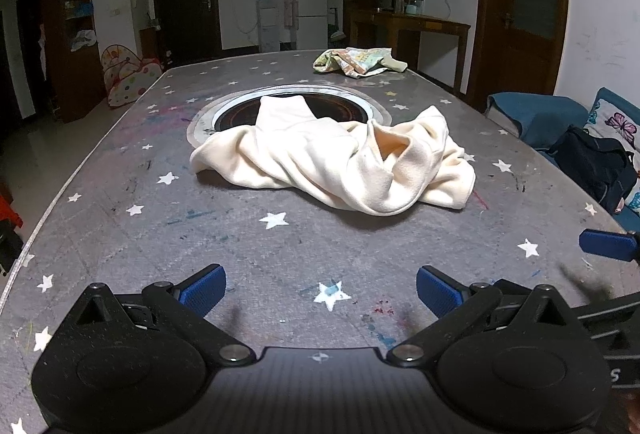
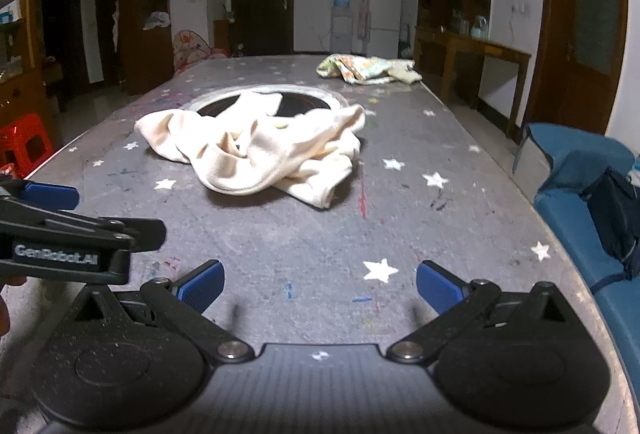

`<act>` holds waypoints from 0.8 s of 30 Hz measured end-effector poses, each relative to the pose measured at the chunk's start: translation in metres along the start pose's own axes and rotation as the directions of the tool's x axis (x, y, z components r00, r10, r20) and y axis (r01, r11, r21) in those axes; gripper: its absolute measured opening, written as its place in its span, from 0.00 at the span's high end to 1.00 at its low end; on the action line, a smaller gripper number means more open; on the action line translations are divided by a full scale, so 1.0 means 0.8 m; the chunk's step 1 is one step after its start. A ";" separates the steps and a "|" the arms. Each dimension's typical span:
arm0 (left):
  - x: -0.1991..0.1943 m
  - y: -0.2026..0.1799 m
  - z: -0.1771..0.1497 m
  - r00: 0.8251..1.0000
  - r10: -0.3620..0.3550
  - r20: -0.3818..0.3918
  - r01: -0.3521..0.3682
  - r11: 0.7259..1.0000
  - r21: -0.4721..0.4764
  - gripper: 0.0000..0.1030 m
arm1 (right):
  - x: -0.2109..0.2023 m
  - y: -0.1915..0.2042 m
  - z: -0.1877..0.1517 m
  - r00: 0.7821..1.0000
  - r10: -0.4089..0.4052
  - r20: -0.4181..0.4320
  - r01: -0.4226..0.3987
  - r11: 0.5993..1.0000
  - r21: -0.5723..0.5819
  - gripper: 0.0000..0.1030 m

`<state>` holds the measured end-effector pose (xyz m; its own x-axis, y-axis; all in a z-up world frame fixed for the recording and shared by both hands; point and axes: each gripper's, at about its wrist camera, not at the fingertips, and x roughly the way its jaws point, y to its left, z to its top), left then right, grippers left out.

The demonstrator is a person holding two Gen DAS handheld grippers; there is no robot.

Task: Fold clothes
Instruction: 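Move both tools toward the crumpled cream shirt on the table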

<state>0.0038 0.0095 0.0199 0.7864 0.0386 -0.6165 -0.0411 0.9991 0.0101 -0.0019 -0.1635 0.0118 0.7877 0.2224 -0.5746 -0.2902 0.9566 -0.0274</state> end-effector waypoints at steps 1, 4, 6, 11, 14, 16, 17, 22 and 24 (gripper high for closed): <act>0.000 0.000 0.000 1.000 0.000 0.000 0.000 1.000 -0.001 0.00 | -0.002 0.003 0.000 1.000 -0.007 0.012 0.007 1.000 -0.007 0.00; 0.000 0.001 0.000 1.000 0.002 0.000 -0.002 1.000 -0.001 0.00 | -0.006 0.009 0.000 0.999 -0.025 0.037 0.026 0.999 -0.024 0.00; 0.000 0.001 0.000 1.000 0.004 0.002 -0.004 1.000 0.001 0.00 | -0.006 0.009 0.001 0.999 -0.019 0.031 0.020 1.000 -0.017 0.00; -0.001 0.003 -0.001 1.000 0.004 0.003 -0.004 1.000 -0.002 0.00 | -0.004 0.010 0.003 1.000 -0.028 0.006 0.028 1.000 -0.006 0.00; -0.001 0.003 -0.001 1.000 0.003 0.003 -0.003 1.000 -0.003 0.00 | -0.002 0.009 0.003 1.000 -0.005 -0.008 0.005 1.000 0.005 0.00; 0.000 0.004 -0.001 1.000 0.000 0.001 0.000 1.000 -0.007 0.00 | -0.001 0.008 0.003 1.000 -0.005 -0.016 0.005 1.000 0.010 0.00; 0.000 0.004 -0.001 1.000 -0.002 0.000 0.002 1.000 -0.009 0.00 | -0.001 0.009 0.003 1.000 -0.018 -0.013 0.018 1.000 0.008 0.00; 0.002 0.005 0.000 1.000 0.005 -0.001 -0.005 1.000 -0.015 0.00 | -0.002 0.010 0.003 1.000 -0.013 -0.011 0.013 1.000 0.016 0.00; 0.002 0.006 0.001 1.000 0.012 0.000 -0.012 1.000 -0.019 0.00 | -0.001 0.009 0.004 1.000 0.000 -0.019 0.001 1.000 0.027 0.00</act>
<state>0.0054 0.0144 0.0194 0.7858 0.0503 -0.6164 -0.0619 0.9981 0.0025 -0.0030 -0.1565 0.0146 0.7772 0.2187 -0.5900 -0.2749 0.9614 -0.0059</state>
